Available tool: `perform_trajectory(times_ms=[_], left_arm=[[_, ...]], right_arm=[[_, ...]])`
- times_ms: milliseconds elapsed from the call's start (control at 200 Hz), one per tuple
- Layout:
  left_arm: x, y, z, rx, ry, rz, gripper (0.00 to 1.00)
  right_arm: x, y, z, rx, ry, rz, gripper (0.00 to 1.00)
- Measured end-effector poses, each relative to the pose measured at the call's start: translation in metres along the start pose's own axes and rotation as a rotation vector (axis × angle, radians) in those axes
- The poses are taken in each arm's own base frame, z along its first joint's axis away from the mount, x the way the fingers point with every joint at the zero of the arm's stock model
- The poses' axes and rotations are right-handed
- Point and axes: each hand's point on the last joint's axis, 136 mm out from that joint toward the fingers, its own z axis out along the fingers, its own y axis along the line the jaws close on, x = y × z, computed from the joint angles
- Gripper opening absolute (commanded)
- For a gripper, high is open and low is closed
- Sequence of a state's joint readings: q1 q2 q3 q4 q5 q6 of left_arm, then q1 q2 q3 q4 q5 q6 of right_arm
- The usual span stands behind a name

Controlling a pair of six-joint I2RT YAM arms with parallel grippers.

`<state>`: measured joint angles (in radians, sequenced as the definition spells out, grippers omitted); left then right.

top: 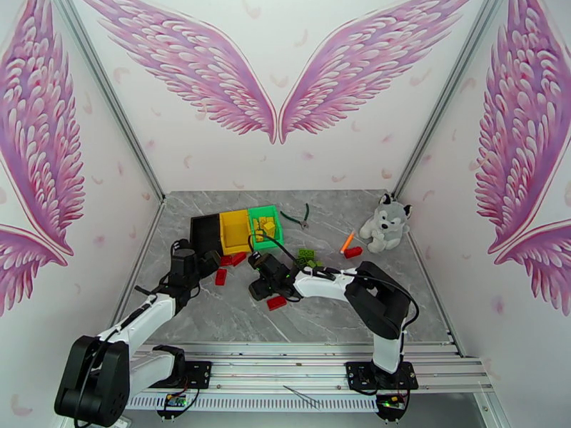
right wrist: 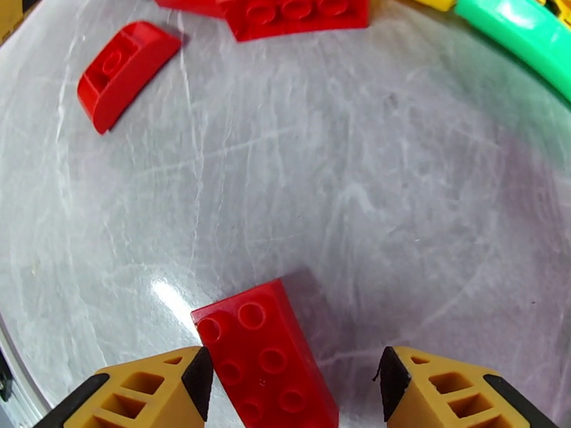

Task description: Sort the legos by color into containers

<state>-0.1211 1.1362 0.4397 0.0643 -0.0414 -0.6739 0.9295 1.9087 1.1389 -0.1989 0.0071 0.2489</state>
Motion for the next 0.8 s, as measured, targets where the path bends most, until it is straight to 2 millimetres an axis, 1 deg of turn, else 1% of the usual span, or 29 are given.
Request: perform_trajectory(times_ms=[145,230,335,590,695,800], left_arm=[[0.000,0.009,-0.002,0.009,-0.002,-0.050,0.98],[-0.001,0.009,-0.002,0.020,-0.002,-0.067,0.99],[-0.002,0.006,-0.002,0.040,-0.003,-0.074,0.99],[-0.001,0.001,0.001,0.072,0.003,-0.079,0.99],[0.006,0.000,0.006,0.075,0.033,-0.074,0.98],[0.023,-0.007,0.012,0.086,0.084,-0.048,0.99]], right_arm=[[-0.002,0.003,0.004,0.028,0.010,-0.027,0.61],[-0.001,0.001,0.006,0.059,0.016,-0.034,0.58],[0.006,-0.005,0.010,0.094,0.037,-0.039,0.54],[0.004,-0.009,0.011,0.151,0.035,-0.054,0.37],[-0.002,-0.009,0.009,0.157,0.022,-0.049,0.33],[-0.017,-0.007,0.006,0.147,-0.010,-0.027,0.31]])
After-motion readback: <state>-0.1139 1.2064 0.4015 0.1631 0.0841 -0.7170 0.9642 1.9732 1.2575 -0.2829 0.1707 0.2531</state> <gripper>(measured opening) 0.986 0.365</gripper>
